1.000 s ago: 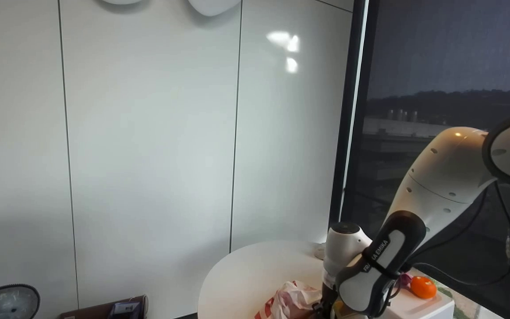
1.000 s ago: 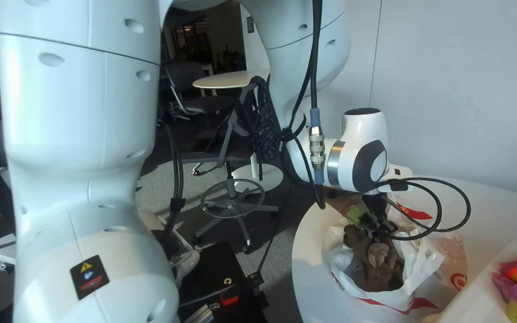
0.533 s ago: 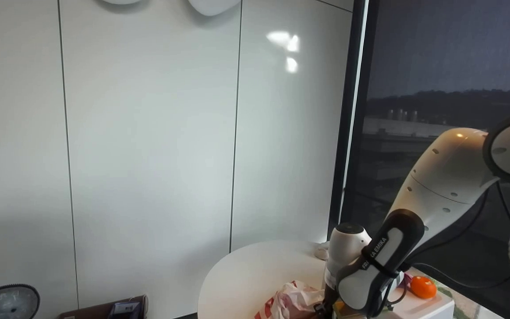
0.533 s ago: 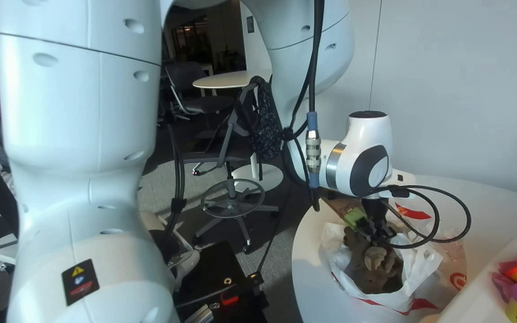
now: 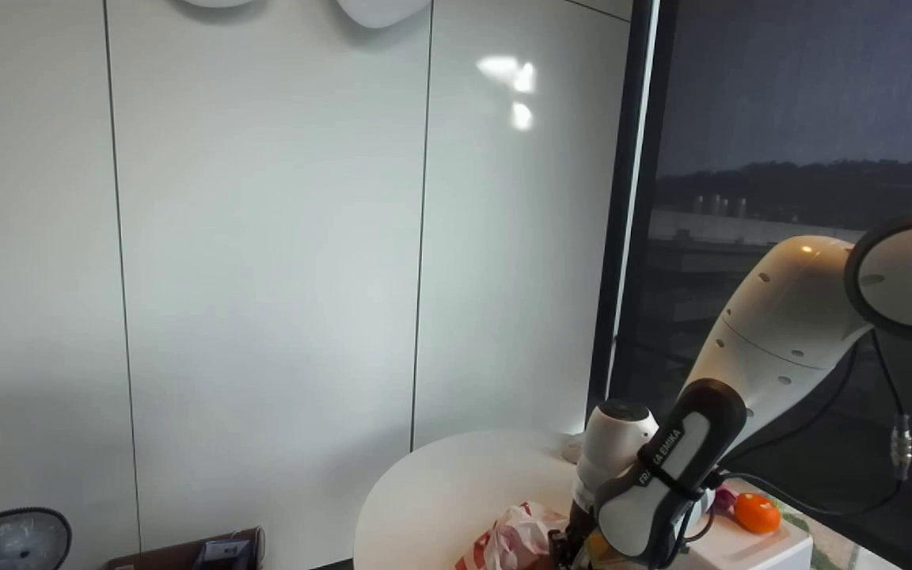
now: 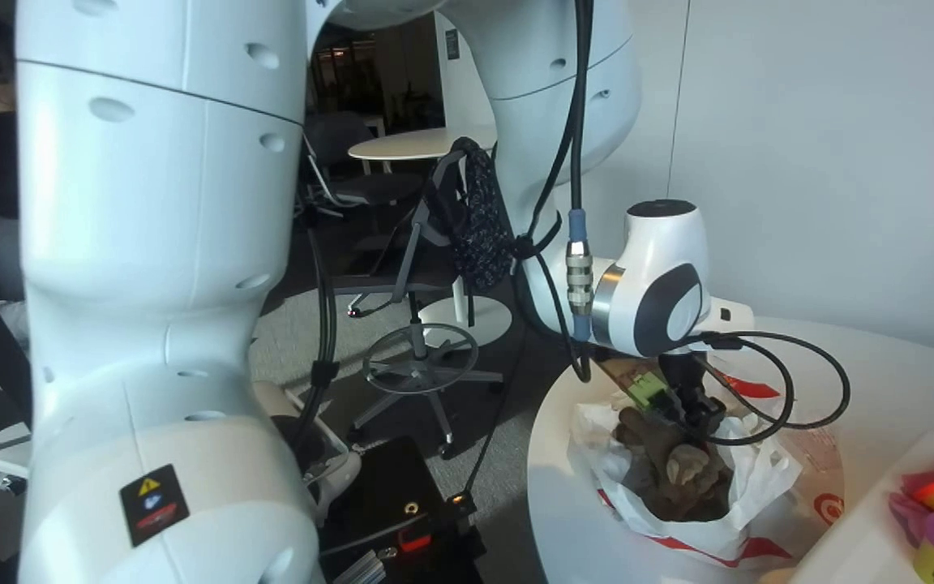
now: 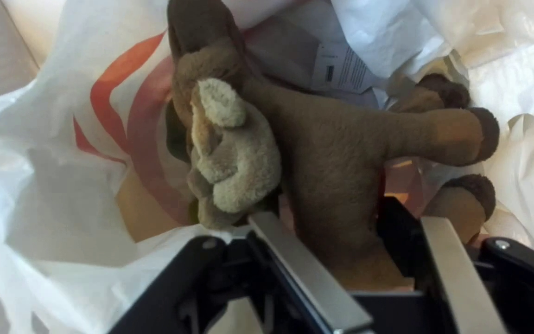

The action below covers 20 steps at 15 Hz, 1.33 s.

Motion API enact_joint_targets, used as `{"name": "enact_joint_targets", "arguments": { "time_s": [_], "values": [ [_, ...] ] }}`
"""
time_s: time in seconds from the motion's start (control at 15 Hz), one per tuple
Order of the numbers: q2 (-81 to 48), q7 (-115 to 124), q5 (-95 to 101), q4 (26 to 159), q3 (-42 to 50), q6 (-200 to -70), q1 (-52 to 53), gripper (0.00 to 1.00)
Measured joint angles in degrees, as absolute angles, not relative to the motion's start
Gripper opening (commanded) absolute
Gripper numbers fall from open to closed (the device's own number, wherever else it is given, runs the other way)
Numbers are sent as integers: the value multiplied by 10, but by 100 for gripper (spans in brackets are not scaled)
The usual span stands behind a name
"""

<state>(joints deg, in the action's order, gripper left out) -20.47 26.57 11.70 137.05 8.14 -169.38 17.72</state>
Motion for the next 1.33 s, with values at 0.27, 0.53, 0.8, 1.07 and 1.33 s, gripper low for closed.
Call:
{"name": "enact_joint_targets", "arguments": {
  "time_s": [0.27, 0.53, 0.8, 1.07, 1.33],
  "values": [
    [-169, 225, 60, 1389, 53, -1690, 145, 100],
    [-113, 53, -135, 1427, -120, -1624, 42, 100],
    [-105, -66, -215, 1442, -178, -1564, 28, 100],
    [-125, -68, -129, 1470, -152, -1606, 51, 100],
    [-161, -65, -66, 1480, -137, -1686, 71, 100]
  ]
}}
